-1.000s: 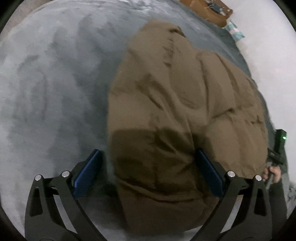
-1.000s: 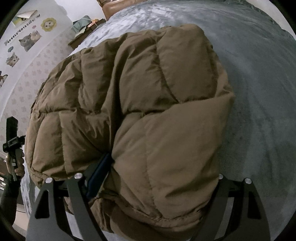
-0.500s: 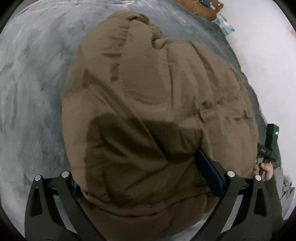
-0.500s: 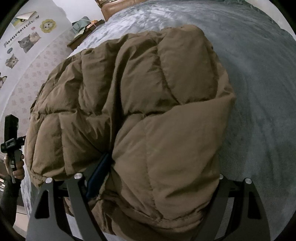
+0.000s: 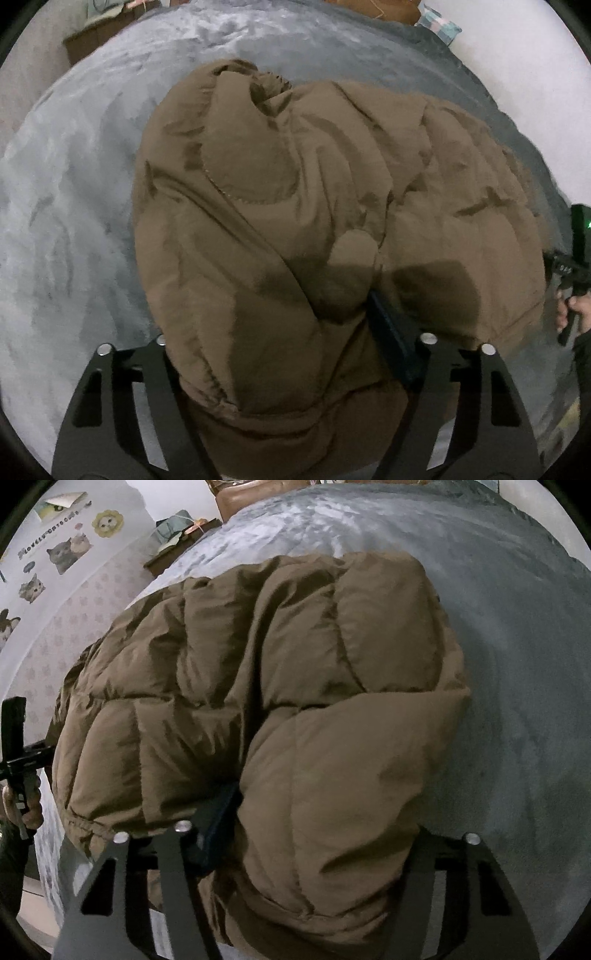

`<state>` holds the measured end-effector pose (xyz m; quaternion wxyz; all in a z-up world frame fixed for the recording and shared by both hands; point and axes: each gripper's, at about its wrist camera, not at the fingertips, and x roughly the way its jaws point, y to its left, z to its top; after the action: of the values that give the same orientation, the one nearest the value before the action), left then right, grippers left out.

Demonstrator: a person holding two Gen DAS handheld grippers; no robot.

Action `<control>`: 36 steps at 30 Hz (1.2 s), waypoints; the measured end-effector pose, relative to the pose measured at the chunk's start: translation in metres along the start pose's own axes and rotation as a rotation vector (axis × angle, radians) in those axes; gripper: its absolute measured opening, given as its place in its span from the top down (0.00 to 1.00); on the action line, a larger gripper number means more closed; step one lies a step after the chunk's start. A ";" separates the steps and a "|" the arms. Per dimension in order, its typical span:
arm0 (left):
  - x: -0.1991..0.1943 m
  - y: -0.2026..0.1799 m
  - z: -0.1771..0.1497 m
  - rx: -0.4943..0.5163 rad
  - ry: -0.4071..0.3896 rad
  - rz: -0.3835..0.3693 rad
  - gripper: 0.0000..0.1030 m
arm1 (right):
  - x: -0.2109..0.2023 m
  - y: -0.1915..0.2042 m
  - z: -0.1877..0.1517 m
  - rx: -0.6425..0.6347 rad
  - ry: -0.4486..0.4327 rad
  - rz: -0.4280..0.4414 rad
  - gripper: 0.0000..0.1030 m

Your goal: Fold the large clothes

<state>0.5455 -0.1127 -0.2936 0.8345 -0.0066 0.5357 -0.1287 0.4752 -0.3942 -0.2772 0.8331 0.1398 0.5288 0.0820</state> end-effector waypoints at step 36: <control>0.037 -0.055 0.117 0.079 0.382 0.156 0.47 | 0.005 0.064 0.081 -0.048 0.348 -0.167 0.74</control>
<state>0.6538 -0.1889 -0.2686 0.7250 0.0924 0.6774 -0.0834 0.5515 -0.3444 -0.2288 0.7362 0.0592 0.6724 0.0479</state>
